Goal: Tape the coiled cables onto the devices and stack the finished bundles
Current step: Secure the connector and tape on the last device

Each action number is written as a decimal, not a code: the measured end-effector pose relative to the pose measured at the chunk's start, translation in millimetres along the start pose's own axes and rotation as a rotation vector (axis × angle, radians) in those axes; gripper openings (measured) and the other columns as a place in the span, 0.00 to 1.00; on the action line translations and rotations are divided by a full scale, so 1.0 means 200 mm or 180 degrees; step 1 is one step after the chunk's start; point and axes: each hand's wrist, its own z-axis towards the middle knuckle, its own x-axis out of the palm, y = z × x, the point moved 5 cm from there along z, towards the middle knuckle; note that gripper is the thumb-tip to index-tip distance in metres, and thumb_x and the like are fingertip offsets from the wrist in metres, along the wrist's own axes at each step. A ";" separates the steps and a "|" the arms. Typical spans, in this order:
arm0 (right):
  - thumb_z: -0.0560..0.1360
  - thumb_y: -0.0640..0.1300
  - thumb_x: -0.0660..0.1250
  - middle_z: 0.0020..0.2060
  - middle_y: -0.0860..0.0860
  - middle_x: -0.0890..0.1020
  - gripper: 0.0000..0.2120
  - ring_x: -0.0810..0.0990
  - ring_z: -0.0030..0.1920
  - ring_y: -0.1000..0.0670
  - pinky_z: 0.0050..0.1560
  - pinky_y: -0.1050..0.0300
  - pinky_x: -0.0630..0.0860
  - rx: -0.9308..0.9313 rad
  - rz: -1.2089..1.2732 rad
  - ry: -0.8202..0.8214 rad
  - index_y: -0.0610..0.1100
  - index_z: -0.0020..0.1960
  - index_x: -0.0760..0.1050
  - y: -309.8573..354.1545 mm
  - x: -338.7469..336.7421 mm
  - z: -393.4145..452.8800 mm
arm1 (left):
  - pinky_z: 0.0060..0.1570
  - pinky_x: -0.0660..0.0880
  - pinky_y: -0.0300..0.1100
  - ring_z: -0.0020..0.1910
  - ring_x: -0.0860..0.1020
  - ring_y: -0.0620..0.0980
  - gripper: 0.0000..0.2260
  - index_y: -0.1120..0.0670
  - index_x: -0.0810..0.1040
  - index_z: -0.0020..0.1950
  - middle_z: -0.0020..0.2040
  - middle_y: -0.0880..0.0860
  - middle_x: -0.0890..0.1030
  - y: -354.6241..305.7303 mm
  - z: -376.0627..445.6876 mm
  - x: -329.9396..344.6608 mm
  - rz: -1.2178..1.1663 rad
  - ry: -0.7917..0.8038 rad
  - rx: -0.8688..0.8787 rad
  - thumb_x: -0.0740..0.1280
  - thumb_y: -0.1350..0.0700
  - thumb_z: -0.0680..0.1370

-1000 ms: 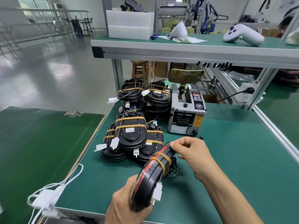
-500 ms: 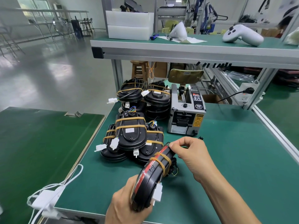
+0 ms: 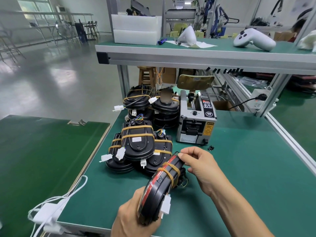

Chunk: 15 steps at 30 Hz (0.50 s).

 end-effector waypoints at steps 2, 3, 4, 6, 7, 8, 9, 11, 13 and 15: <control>0.77 0.41 0.73 0.37 0.53 0.85 0.02 0.80 0.39 0.56 0.44 0.57 0.72 0.0083 0.0052 -0.0010 0.46 0.47 0.84 -0.01 0.00 0.01 | 0.33 0.72 0.32 0.40 0.76 0.42 0.25 0.36 0.79 0.61 0.45 0.40 0.77 0.01 0.00 0.01 0.0009 -0.0032 0.0027 0.66 0.22 0.73; 0.78 0.40 0.72 0.34 0.54 0.83 0.03 0.78 0.35 0.58 0.44 0.57 0.71 0.0112 0.0118 -0.0060 0.45 0.46 0.84 -0.02 0.00 0.02 | 0.33 0.73 0.33 0.40 0.76 0.44 0.24 0.36 0.79 0.61 0.48 0.38 0.76 0.01 -0.01 0.02 0.0035 -0.0046 0.0036 0.66 0.23 0.73; 0.79 0.40 0.71 0.33 0.55 0.82 0.04 0.77 0.32 0.59 0.43 0.56 0.71 0.0138 0.0201 -0.0113 0.45 0.47 0.84 -0.03 0.00 0.03 | 0.34 0.73 0.34 0.40 0.77 0.46 0.23 0.34 0.78 0.60 0.49 0.37 0.76 0.02 -0.01 0.02 0.0079 -0.0062 0.0027 0.66 0.23 0.73; 0.80 0.43 0.71 0.35 0.55 0.83 0.04 0.77 0.31 0.60 0.43 0.56 0.72 0.0131 0.0336 -0.0134 0.46 0.48 0.84 -0.03 0.00 0.02 | 0.38 0.74 0.33 0.41 0.78 0.48 0.19 0.28 0.77 0.58 0.48 0.34 0.77 0.03 -0.02 0.03 0.0101 -0.0013 -0.0111 0.66 0.22 0.71; 0.79 0.45 0.71 0.37 0.55 0.84 0.05 0.79 0.33 0.60 0.44 0.57 0.73 0.0074 0.0344 -0.0102 0.46 0.47 0.84 -0.03 0.00 0.01 | 0.40 0.74 0.32 0.42 0.78 0.47 0.17 0.25 0.75 0.57 0.46 0.32 0.77 0.04 -0.03 0.04 0.0088 0.0031 -0.0190 0.65 0.22 0.71; 0.79 0.47 0.72 0.39 0.54 0.86 0.05 0.81 0.35 0.60 0.45 0.58 0.73 -0.0008 0.0292 -0.0061 0.47 0.47 0.85 -0.03 0.00 0.01 | 0.41 0.73 0.31 0.43 0.78 0.46 0.17 0.23 0.74 0.57 0.43 0.30 0.77 0.05 -0.03 0.04 0.0102 0.0063 -0.0249 0.65 0.22 0.70; 0.78 0.48 0.74 0.41 0.54 0.87 0.04 0.82 0.38 0.60 0.44 0.61 0.74 -0.0107 0.0194 -0.0039 0.48 0.46 0.85 -0.03 0.01 0.00 | 0.41 0.73 0.31 0.43 0.78 0.46 0.17 0.22 0.74 0.57 0.43 0.28 0.76 0.06 -0.03 0.05 0.0159 0.0073 -0.0288 0.66 0.21 0.70; 0.76 0.46 0.76 0.42 0.53 0.88 0.01 0.82 0.40 0.60 0.40 0.67 0.75 -0.0292 0.0066 -0.0028 0.50 0.46 0.86 -0.02 0.01 -0.01 | 0.42 0.73 0.29 0.46 0.77 0.45 0.19 0.22 0.73 0.57 0.44 0.25 0.75 0.09 -0.04 0.06 0.0170 0.0149 -0.0369 0.67 0.21 0.69; 0.74 0.44 0.78 0.42 0.52 0.88 0.03 0.82 0.40 0.58 0.38 0.69 0.75 -0.0371 0.0073 0.0035 0.49 0.47 0.86 -0.01 0.02 -0.03 | 0.45 0.69 0.22 0.47 0.76 0.42 0.19 0.22 0.73 0.59 0.47 0.23 0.74 0.10 -0.05 0.06 0.0060 0.0175 -0.0420 0.67 0.22 0.70; 0.72 0.44 0.81 0.44 0.51 0.87 0.10 0.84 0.42 0.56 0.42 0.67 0.78 -0.0353 0.0013 0.0216 0.49 0.52 0.85 -0.01 0.03 -0.04 | 0.47 0.66 0.18 0.48 0.75 0.41 0.19 0.22 0.72 0.60 0.50 0.26 0.75 0.10 -0.05 0.04 0.0055 0.0132 -0.0389 0.67 0.23 0.71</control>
